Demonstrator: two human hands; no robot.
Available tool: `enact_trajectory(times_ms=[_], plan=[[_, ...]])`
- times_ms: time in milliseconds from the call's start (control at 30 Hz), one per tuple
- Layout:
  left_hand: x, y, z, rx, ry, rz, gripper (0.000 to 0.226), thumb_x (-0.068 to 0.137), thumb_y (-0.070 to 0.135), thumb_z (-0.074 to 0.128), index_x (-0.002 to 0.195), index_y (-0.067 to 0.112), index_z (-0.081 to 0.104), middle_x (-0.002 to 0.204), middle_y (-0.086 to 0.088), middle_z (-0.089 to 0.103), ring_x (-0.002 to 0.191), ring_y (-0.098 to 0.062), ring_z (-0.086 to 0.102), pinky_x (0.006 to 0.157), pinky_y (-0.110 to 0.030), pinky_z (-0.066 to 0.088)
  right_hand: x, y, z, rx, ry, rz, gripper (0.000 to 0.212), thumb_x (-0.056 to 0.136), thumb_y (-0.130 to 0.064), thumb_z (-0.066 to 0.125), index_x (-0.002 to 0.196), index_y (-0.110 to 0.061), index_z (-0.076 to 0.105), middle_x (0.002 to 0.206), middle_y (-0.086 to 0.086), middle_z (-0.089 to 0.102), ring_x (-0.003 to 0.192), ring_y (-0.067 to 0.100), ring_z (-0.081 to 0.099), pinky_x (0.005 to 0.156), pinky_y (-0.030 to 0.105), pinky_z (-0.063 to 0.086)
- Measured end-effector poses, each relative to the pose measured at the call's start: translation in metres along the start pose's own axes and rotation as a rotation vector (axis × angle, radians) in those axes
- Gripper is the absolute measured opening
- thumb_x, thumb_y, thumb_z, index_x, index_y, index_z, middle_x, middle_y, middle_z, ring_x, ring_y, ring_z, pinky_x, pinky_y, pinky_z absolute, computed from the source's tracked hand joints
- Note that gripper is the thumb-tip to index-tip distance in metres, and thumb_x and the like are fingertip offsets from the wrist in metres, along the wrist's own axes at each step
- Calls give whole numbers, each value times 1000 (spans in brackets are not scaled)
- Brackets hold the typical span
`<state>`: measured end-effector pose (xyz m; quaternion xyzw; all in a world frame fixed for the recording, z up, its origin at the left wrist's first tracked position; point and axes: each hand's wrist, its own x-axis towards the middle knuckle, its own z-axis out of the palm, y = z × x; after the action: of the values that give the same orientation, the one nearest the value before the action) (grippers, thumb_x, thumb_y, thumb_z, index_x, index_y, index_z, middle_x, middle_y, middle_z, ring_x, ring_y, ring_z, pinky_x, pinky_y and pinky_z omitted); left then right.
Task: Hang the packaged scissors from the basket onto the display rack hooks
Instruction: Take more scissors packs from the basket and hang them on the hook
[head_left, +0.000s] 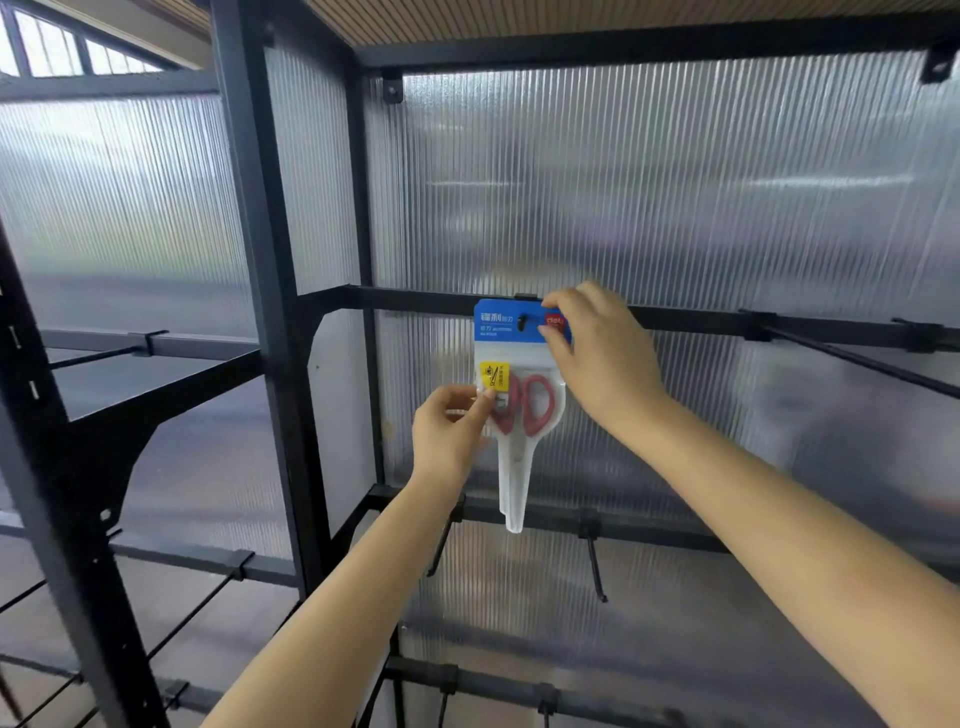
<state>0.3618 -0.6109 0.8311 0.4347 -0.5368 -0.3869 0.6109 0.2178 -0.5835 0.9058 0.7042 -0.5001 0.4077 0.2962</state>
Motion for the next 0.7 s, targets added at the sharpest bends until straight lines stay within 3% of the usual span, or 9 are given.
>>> enact_trajectory(times_ms=[100, 167, 267, 300, 367, 467, 567, 700], plan=[[2, 0, 1, 48, 9, -28, 11, 87, 26, 66, 89, 17, 59, 95, -5, 64, 94, -24, 63, 84, -43, 54, -8, -2, -2, -136, -54, -22, 36, 80, -6, 69, 115, 0, 59, 103, 14, 59, 93, 32, 59, 73, 40, 51], [-2, 4, 1, 146, 33, 19, 15, 88, 27, 63, 94, 14, 58, 95, -2, 61, 91, -22, 62, 79, -37, 52, -18, -4, -4, -218, -93, -32, 51, 71, -4, 75, 119, 2, 58, 110, 17, 61, 98, 36, 61, 77, 44, 52], [-23, 6, -5, 518, 147, 394, 16, 90, 20, 60, 96, 6, 58, 96, -4, 56, 82, -16, 53, 67, -27, 38, -38, -12, -12, -300, -152, -15, 59, 74, -12, 75, 127, 5, 53, 128, 23, 55, 116, 38, 55, 95, 49, 45], [-31, 6, -8, 598, 119, 552, 14, 87, 15, 63, 93, 3, 59, 93, -7, 57, 79, -19, 52, 63, -28, 37, -46, -15, -17, -314, -156, -6, 59, 77, -14, 73, 128, 5, 51, 132, 23, 53, 119, 37, 54, 98, 50, 42], [-47, 3, -7, 726, 1, 772, 16, 76, 5, 71, 85, 0, 59, 86, -13, 60, 73, -29, 56, 56, -30, 40, -67, -20, -26, -345, -160, 13, 58, 78, -15, 71, 129, 5, 51, 133, 22, 52, 120, 35, 54, 100, 50, 40], [-75, 0, 0, 833, -182, 876, 22, 70, 5, 72, 88, -1, 62, 89, -17, 64, 76, -36, 62, 57, -36, 49, -108, -28, -40, -373, -222, 100, 60, 77, -19, 72, 128, 5, 52, 133, 21, 53, 119, 34, 55, 99, 50, 41], [-112, -8, 10, 899, -379, 952, 28, 78, 19, 52, 92, -1, 65, 98, -18, 68, 88, -34, 66, 70, -38, 54, -158, -36, -60, -400, -312, 233, 61, 78, -22, 73, 129, 4, 51, 134, 20, 52, 119, 34, 55, 99, 49, 41], [-170, -33, 31, 918, -635, 992, 46, 81, 28, 40, 105, -2, 66, 110, -20, 67, 100, -34, 66, 86, -46, 53, -235, -47, -101, -453, -431, 376, 60, 91, -27, 57, 140, 0, 38, 146, 17, 38, 134, 29, 40, 112, 41, 26]])
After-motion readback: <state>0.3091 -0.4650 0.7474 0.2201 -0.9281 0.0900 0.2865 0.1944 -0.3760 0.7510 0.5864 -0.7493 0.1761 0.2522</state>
